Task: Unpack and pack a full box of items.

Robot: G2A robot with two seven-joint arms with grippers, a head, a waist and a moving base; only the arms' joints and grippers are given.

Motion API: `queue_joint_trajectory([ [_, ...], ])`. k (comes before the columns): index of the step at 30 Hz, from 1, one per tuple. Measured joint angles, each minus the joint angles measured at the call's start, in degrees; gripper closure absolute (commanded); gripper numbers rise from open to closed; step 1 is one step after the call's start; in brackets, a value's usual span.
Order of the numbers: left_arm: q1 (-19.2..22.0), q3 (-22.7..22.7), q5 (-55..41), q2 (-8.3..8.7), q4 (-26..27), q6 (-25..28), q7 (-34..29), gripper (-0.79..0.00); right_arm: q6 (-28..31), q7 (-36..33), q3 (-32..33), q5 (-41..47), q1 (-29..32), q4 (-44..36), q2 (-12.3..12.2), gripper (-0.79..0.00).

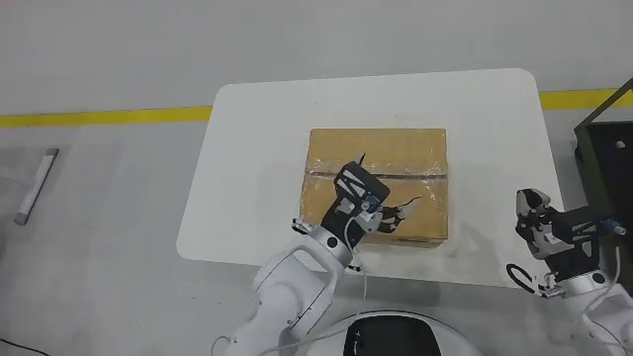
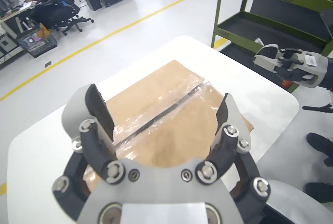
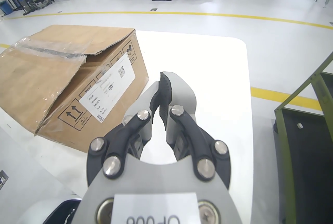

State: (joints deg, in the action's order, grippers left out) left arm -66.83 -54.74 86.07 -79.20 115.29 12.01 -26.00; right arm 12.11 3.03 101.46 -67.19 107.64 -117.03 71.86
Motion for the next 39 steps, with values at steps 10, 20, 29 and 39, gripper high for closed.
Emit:
queue_joint_trajectory([
  [10,8.4,8.6,7.3,-1.86,-11.4,1.9,-2.3,-0.785,-0.7,0.5,1.8,1.6,1.8,0.2,0.1,0.0],
  [20,11.4,10.4,14.0,-2.86,-16.7,0.2,-1.7,-0.785,-1.3,0.4,1.5,1.6,1.9,0.1,0.3,0.0],
  [29,12.7,11.0,19.6,-3.28,-18.5,1.6,-1.0,-0.382,-1.8,0.0,1.4,1.6,2.0,-0.2,0.3,0.0],
  [39,10.9,9.9,22.8,-3.22,-17.5,2.4,0.3,-0.166,-2.0,-0.4,1.0,1.6,2.2,-0.6,0.5,0.0],
])
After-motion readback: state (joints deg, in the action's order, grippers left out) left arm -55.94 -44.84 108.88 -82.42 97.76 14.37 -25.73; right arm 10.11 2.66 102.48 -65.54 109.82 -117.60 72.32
